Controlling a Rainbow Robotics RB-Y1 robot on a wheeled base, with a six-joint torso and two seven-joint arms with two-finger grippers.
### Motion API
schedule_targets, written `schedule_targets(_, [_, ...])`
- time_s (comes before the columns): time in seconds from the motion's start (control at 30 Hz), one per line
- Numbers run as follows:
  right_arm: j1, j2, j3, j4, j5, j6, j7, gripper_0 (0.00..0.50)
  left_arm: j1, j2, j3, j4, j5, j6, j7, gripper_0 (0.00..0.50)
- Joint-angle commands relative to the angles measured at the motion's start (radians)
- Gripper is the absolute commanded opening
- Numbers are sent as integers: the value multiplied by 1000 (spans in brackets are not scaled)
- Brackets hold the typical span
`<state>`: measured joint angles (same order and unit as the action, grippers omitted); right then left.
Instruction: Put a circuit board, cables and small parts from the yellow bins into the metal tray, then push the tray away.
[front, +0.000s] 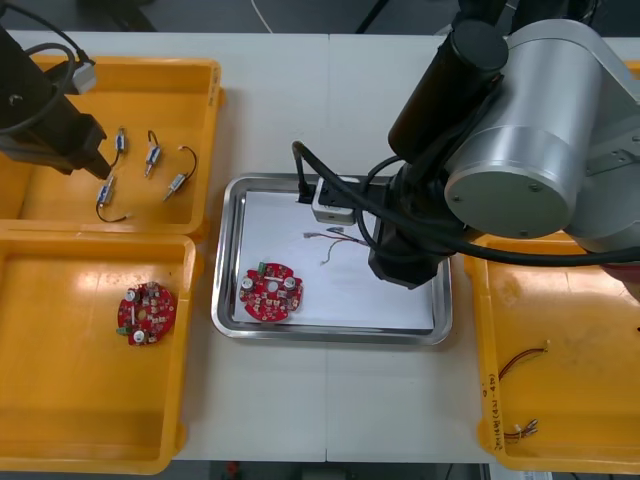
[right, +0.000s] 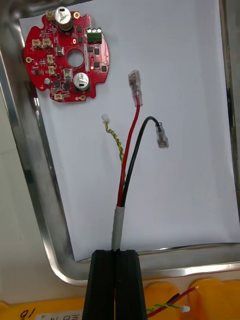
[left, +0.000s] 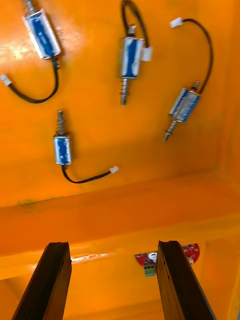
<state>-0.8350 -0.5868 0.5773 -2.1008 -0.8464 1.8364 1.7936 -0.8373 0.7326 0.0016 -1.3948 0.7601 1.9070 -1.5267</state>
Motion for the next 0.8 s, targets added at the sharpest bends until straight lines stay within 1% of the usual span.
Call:
schedule_targets(0.03, [-33, 15, 87, 15, 55, -68, 43, 0, -62, 45, 20, 60, -42, -32, -124, 500])
schedule_targets(0.2, [-32, 4, 159, 59, 84, -144, 36, 0, -85, 41, 17, 140, -56, -78, -138, 500])
schedule_targets(0.4, [-29, -18, 230, 120, 81, -220, 33, 0, -121, 25, -17, 229, -74, -135, -155, 500])
schedule_targets(0.63, [-27, -31, 273, 185, 86, -249, 41, 0, -132, -2, -46, 315, -94, -247, -168, 500])
schedule_targets(0.8, [-27, -48, 299, 191, 86, -256, 43, 0, -137, -13, -55, 350, -104, -272, -178, 500])
